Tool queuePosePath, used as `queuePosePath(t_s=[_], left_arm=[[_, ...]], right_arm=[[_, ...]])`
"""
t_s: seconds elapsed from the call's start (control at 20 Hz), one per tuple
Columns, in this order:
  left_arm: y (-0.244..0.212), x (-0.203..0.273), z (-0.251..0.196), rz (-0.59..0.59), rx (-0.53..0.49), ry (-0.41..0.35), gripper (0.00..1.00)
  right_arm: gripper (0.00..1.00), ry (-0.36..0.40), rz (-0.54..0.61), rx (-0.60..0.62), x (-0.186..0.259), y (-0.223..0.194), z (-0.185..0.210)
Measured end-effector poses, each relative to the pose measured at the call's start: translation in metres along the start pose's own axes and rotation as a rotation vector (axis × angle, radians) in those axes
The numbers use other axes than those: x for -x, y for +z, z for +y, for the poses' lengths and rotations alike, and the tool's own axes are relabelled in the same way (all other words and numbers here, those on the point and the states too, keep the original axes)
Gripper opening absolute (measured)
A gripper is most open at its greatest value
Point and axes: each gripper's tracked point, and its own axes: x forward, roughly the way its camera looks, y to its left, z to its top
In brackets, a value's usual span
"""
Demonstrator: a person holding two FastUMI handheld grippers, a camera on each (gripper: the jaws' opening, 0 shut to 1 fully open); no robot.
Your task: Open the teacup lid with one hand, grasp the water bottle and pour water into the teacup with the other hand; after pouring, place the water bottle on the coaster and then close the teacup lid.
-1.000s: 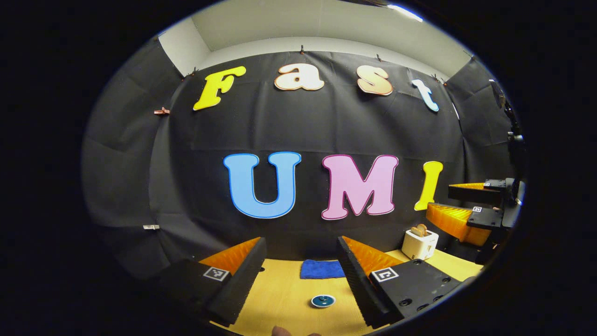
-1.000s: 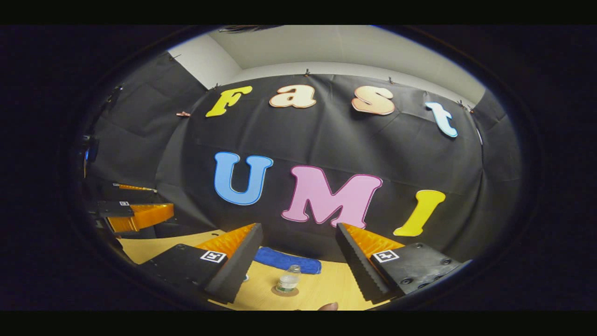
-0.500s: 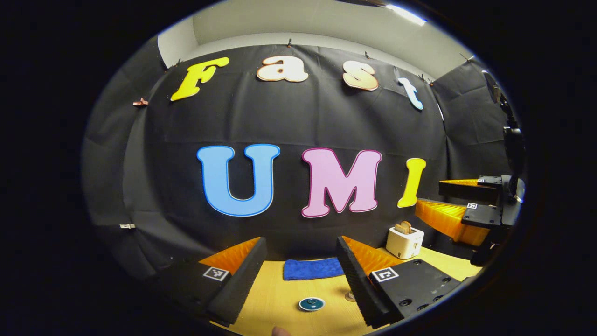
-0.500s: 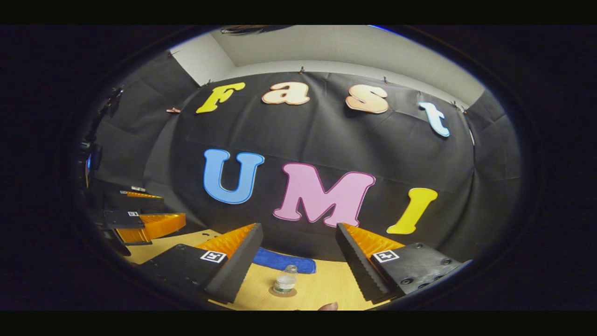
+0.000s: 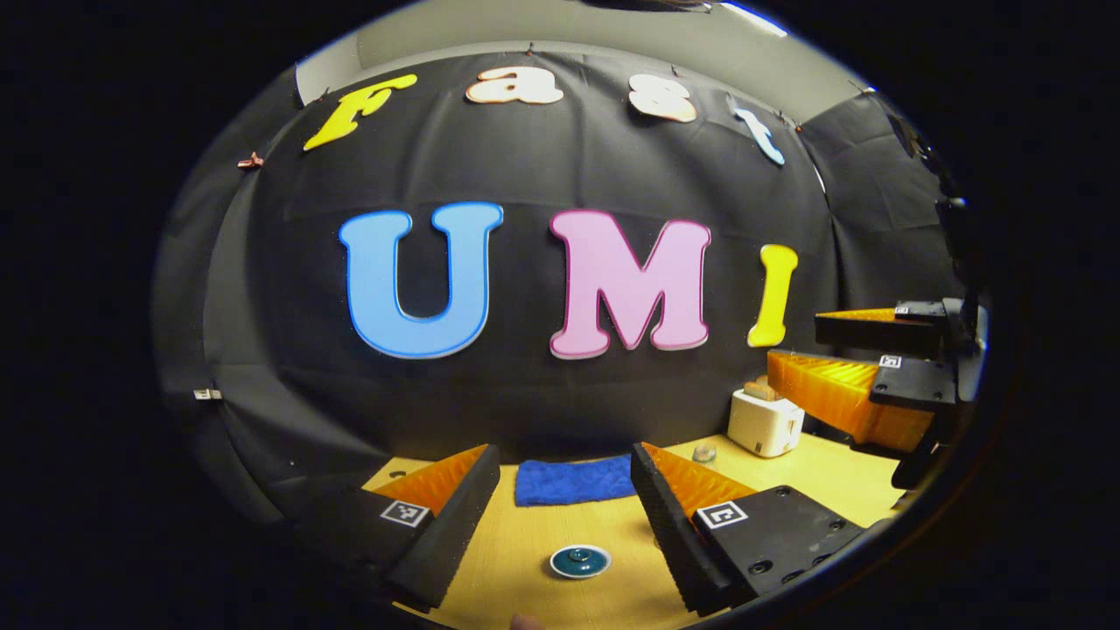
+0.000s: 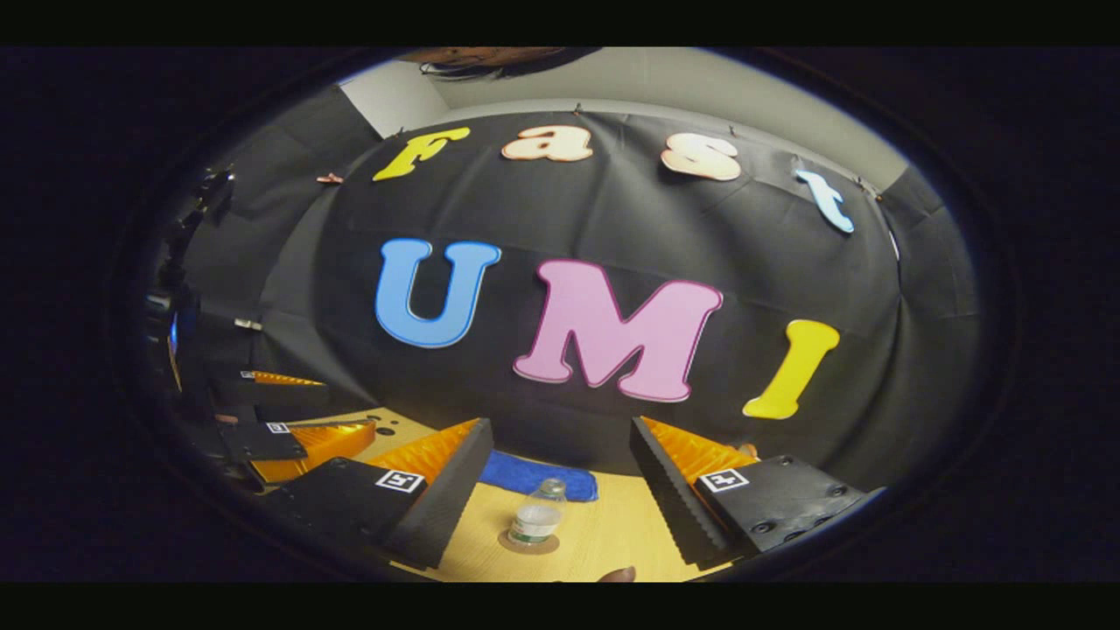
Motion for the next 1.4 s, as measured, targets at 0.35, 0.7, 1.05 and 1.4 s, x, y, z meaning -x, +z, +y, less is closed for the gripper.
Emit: queuePosePath(t_s=[0.35, 0.7, 1.05, 1.4], left_arm=[[-0.134, -0.047, -0.016, 0.102, 0.027, -0.012, 0.93], [-0.193, -0.082, -0.014, 0.16, 0.1, -0.005, 0.76], [-0.214, -0.097, -0.017, 0.212, 0.083, -0.029, 0.58], [-0.217, -0.098, -0.021, 0.222, 0.029, -0.014, 0.34]], right_arm=[[0.98, -0.046, 0.048, -0.028, -0.021, -0.088, -0.003], [0.98, -0.068, 0.053, 0.001, -0.023, -0.118, -0.005], [0.98, -0.078, 0.073, -0.007, -0.023, -0.13, -0.007], [0.98, -0.06, 0.101, -0.028, -0.031, -0.15, -0.001]])
